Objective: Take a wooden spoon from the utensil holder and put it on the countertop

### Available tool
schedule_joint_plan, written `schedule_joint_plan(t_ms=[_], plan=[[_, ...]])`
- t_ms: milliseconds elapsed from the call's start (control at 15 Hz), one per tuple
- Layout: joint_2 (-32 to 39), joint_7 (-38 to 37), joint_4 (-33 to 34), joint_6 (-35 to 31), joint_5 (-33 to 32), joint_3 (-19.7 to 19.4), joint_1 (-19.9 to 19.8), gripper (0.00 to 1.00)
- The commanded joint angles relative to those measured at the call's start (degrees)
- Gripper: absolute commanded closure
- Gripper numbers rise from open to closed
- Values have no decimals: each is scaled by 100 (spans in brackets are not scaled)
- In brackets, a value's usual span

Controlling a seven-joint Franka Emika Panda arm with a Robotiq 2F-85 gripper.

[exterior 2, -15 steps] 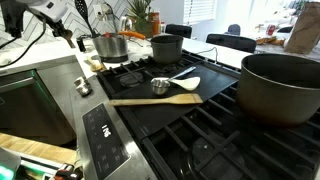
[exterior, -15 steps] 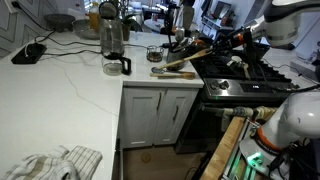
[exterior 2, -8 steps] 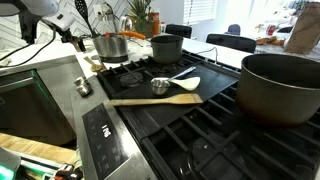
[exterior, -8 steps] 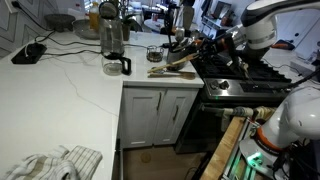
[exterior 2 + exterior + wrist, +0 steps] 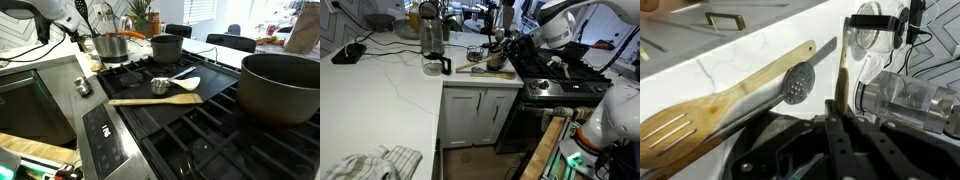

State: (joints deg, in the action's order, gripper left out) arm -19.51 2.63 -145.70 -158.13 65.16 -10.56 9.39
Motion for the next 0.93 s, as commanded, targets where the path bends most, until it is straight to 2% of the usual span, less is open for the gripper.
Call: schedule_joint_plan(t_ms=[0, 867], plan=[[673, 355, 527, -278, 579, -9, 281, 98], [1887, 975, 1607, -320, 1592, 193, 540, 98]])
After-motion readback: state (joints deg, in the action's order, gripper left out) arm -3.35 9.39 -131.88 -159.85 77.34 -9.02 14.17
